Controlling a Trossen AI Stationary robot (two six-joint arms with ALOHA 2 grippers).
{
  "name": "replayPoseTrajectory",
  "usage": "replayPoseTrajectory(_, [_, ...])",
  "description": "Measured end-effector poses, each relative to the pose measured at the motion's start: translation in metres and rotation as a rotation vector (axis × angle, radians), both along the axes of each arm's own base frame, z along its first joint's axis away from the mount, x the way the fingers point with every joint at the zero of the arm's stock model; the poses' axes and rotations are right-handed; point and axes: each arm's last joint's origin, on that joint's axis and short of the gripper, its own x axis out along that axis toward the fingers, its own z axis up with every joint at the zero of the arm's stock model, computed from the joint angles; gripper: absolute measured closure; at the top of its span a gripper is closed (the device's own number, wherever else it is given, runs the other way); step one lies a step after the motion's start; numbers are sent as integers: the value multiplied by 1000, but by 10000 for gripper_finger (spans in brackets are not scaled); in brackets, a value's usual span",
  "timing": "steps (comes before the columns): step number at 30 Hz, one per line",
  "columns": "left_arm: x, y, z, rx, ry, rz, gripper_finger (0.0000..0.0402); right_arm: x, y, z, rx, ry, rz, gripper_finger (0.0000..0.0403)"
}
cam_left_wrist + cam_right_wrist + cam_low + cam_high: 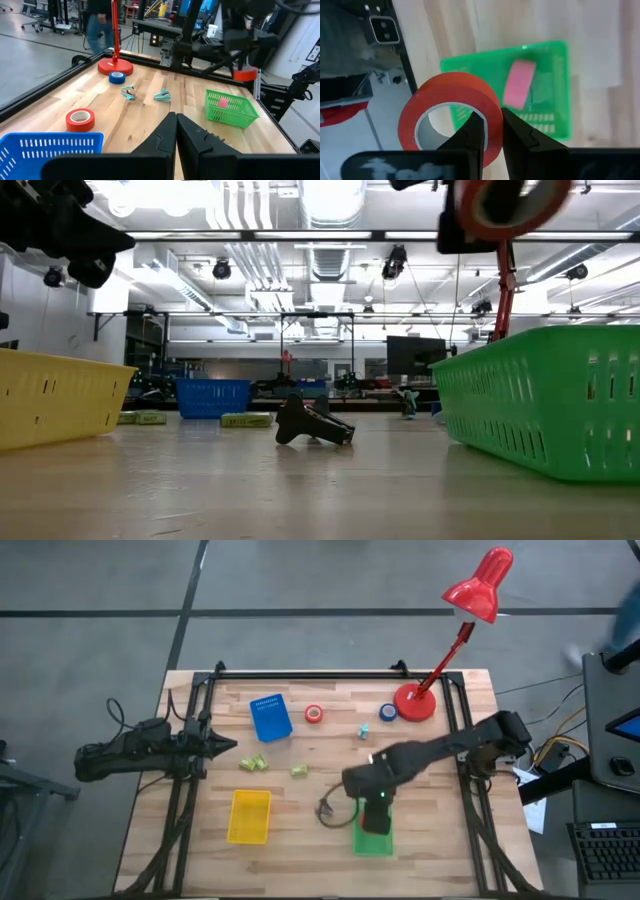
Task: Pick and place Stapler, Stapler remover, tape
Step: Put the bottom orange electrical tape into the green bin
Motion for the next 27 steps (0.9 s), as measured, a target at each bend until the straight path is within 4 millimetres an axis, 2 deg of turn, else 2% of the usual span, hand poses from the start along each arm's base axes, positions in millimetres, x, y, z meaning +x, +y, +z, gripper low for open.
replayPoseTrajectory(4, [0,0,0,0,1,0,387,3,23,-15,14,53,-8,365])
replayPoseTrajectory(10, [0,0,0,0,0,0,387,10,43,-46,23,144,18,365])
replayPoseTrajectory(19, [0,0,0,0,0,0,387,18,46,-87,6,285,37,364])
replayPoseTrajectory(27, [0,0,0,0,0,0,387,16,43,-90,-59,304,23,332])
